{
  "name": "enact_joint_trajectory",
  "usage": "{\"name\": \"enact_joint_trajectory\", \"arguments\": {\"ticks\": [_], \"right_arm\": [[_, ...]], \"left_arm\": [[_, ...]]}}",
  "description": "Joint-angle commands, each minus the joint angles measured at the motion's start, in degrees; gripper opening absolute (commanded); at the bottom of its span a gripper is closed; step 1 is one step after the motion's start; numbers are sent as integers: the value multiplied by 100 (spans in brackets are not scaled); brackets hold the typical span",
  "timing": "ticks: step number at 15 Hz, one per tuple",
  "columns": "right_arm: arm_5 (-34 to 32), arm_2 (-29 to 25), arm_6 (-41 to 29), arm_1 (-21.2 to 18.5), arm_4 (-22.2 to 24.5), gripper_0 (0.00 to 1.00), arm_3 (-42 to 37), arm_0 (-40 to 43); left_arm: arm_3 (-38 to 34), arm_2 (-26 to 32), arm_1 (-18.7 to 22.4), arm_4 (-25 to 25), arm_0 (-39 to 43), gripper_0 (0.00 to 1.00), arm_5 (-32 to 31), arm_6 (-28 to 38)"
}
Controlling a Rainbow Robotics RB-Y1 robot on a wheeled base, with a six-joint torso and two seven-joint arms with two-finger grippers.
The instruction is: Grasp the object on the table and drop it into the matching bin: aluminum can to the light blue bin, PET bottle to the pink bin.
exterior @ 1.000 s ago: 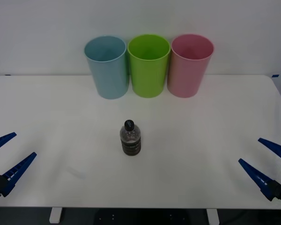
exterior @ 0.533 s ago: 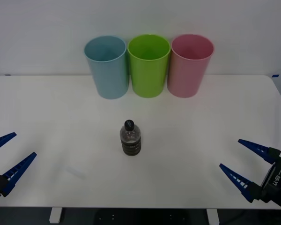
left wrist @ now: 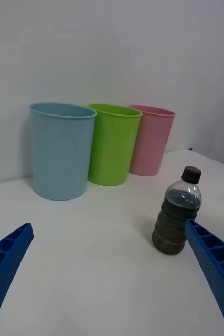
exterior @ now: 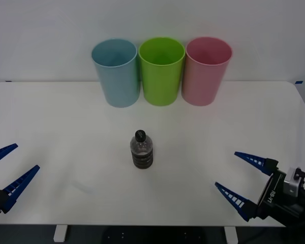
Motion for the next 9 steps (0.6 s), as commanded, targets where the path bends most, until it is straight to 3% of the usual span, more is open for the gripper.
{"name": "enact_joint_trajectory", "arguments": {"ticks": [1, 9], "right_arm": [[350, 353, 61, -47, 6, 100, 1, -99], [1457, 1373, 132, -188, 102, 100, 1, -460]], "left_arm": [[0, 0, 0, 0, 0, 100, 0, 0], [0, 0, 0, 0, 0, 100, 0, 0]]}}
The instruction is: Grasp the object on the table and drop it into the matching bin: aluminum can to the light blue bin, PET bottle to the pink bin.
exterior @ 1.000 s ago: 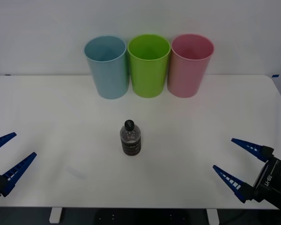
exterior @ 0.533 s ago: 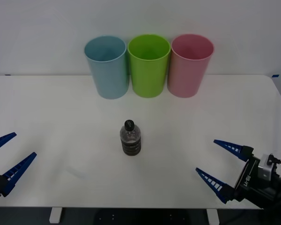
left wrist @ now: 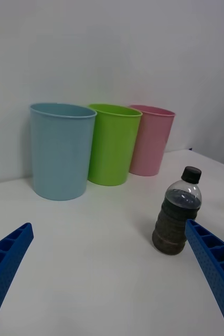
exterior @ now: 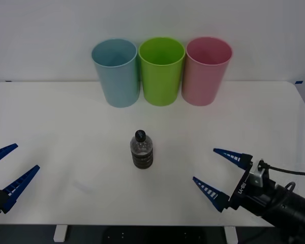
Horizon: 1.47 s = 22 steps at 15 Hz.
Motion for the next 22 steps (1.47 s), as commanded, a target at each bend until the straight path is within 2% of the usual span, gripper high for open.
{"name": "enact_joint_trajectory", "arguments": {"ticks": [1, 6, 13, 20, 22], "right_arm": [[402, 388, -17, -90, -6, 100, 1, -155], [358, 643, 9, 77, 12, 100, 879, -788], [402, 793, 36, 473, 434, 100, 1389, -1307], [938, 1338, 53, 631, 451, 100, 1767, -1790], [938, 1382, 97, 772, 451, 100, 2101, -2036]], "left_arm": [[0, 0, 0, 0, 0, 100, 0, 0], [0, 0, 0, 0, 0, 100, 0, 0], [0, 0, 0, 0, 0, 100, 0, 0], [0, 0, 0, 0, 0, 100, 0, 0], [0, 0, 0, 0, 0, 100, 0, 0]]}}
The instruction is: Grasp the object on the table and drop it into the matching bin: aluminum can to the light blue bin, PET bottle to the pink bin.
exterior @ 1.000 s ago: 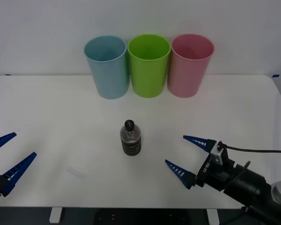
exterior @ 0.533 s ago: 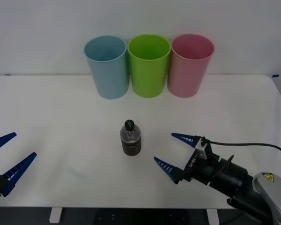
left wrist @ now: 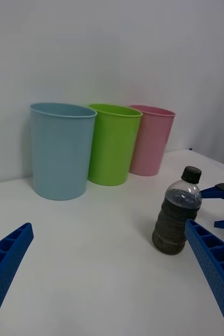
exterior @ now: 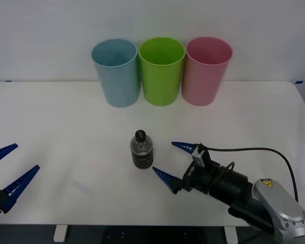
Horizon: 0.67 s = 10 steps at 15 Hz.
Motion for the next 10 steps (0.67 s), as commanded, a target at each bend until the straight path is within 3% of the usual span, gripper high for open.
{"name": "enact_joint_trajectory", "arguments": {"ticks": [1, 10], "right_arm": [[27, 60, 56, 173, 10, 100, 407, -308], [361, 183, 214, 797, 309, 100, 1225, -906]], "left_arm": [[0, 0, 0, 0, 0, 100, 0, 0], [0, 0, 0, 0, 0, 100, 0, 0]]}}
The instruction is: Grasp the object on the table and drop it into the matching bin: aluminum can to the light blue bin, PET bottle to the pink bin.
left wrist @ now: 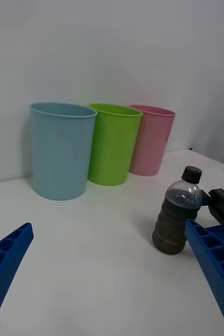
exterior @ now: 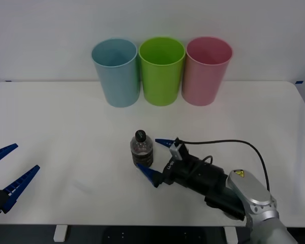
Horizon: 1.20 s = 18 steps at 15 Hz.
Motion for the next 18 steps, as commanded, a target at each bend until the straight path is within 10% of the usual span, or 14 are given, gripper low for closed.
{"name": "enact_joint_trajectory", "arguments": {"ticks": [1, 9, 11, 18], "right_arm": [[175, 8, 66, 200, 142, 100, 148, -132], [421, 149, 180, 288, 169, 100, 157, -176], [456, 184, 163, 288, 116, 0, 157, -176], [483, 219, 207, 288, 28, 0, 148, -176]], "left_arm": [[0, 0, 0, 0, 0, 100, 0, 0], [0, 0, 0, 0, 0, 100, 0, 0], [0, 0, 0, 0, 0, 100, 0, 0], [0, 0, 0, 0, 0, 100, 0, 0]]}}
